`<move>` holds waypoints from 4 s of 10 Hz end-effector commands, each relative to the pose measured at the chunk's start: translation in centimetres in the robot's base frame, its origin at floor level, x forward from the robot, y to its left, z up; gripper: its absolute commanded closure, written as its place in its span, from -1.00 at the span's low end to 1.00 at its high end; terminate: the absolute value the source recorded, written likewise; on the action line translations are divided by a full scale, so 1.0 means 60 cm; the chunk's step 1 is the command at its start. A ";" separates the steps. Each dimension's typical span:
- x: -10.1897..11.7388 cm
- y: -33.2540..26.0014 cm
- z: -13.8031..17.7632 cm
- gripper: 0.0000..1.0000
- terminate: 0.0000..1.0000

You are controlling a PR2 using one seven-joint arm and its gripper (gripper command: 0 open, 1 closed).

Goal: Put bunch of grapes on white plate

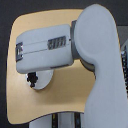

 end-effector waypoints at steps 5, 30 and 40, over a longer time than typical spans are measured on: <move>0.065 -0.011 -0.040 1.00 -1.00; 0.123 -0.194 0.228 -1.00 -1.00; 0.175 -0.592 0.217 -1.00 -1.00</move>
